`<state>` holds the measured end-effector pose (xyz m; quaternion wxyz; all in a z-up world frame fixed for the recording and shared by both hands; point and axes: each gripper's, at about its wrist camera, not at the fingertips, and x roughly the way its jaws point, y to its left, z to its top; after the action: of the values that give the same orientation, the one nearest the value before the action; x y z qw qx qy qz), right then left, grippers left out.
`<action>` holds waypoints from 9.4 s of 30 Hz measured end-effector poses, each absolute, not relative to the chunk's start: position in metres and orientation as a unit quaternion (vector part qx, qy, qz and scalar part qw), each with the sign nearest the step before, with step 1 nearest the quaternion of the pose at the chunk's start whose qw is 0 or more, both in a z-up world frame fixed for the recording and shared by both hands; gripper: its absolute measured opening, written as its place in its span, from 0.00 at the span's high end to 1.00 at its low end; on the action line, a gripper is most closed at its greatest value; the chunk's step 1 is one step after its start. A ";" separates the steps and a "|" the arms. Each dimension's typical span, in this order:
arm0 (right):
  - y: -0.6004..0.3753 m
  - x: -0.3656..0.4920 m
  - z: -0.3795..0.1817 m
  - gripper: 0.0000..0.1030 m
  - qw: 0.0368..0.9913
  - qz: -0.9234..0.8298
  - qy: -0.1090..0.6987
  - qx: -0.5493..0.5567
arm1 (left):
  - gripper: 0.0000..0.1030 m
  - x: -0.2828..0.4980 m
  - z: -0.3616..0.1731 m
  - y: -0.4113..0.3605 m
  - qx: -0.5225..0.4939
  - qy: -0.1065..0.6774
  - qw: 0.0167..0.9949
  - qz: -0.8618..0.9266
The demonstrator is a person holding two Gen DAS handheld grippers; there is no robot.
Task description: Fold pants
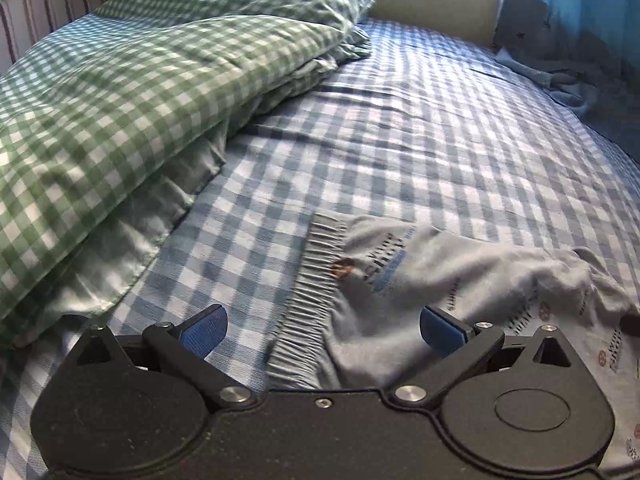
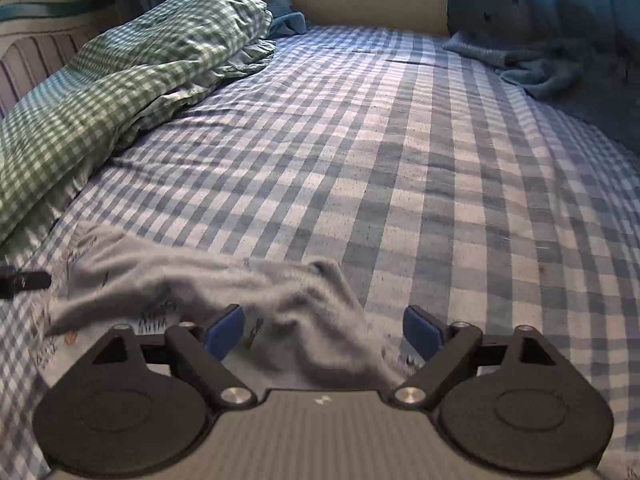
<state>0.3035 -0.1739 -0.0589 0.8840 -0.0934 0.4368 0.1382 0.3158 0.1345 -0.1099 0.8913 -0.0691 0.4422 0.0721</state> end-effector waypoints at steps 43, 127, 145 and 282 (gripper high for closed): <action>-0.618 0.086 -0.073 0.13 0.891 -0.134 0.403 0.159 | 0.01 0.351 -0.084 -0.525 0.301 0.374 0.750 -0.456; -0.363 0.113 0.000 0.96 0.922 -0.013 0.321 -0.215 | 0.96 0.342 -0.024 -0.321 -0.132 0.595 0.726 -0.319; -0.241 0.136 -0.071 0.97 0.878 0.101 0.405 -0.232 | 0.95 0.334 -0.104 -0.171 -0.138 0.570 0.760 -0.280; -0.119 0.222 -0.076 0.00 0.849 0.091 0.500 -0.147 | 0.90 0.319 -0.133 0.195 -0.281 0.458 0.838 0.095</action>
<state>0.2217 -0.1192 -0.0758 0.8485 -0.1471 0.5001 0.0910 0.3188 0.1950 -0.1326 0.8378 -0.2808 0.4584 0.0954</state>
